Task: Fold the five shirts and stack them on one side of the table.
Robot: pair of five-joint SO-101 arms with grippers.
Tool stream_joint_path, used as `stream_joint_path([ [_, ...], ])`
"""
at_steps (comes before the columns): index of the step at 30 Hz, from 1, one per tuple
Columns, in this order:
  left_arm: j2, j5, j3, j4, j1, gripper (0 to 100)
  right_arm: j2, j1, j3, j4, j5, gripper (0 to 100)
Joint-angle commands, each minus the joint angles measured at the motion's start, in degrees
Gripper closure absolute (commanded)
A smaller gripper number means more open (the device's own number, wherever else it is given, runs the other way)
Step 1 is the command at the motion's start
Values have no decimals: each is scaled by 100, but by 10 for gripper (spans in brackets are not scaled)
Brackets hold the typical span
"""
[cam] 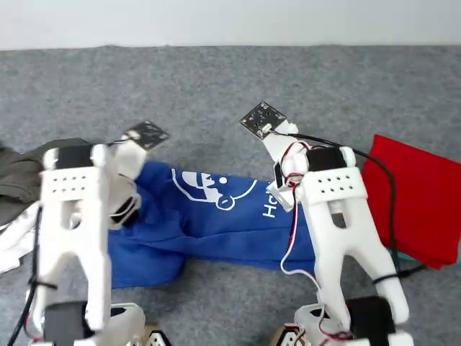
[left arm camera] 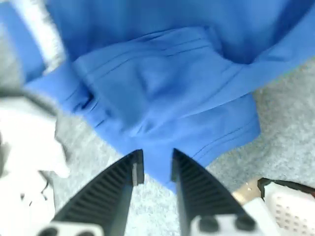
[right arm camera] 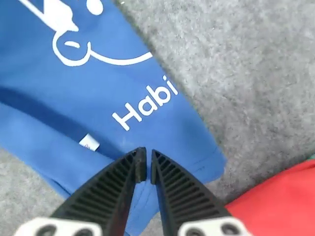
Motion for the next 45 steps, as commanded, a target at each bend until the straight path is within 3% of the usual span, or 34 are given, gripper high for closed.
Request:
stream_joint_path([
  [1, -642, 132, -22, -149, -475, 959, 338, -224, -79, -268, -352, 973],
  [13, -1793, 132, 4, -132, -1574, 978, 1877, -1279, -642, -796, -633, 973],
  [23, -1837, 132, 356, -149, -1644, 978, 3240, -1763, -1723, 1051, -598, 974],
  [37, -1837, 132, 356, -167, -1644, 978, 3213, -1780, -1714, 2949, -255, 988],
  [45, -1837, 132, 356, -176, -1644, 978, 1956, -1815, -352, 2659, -255, 988],
])
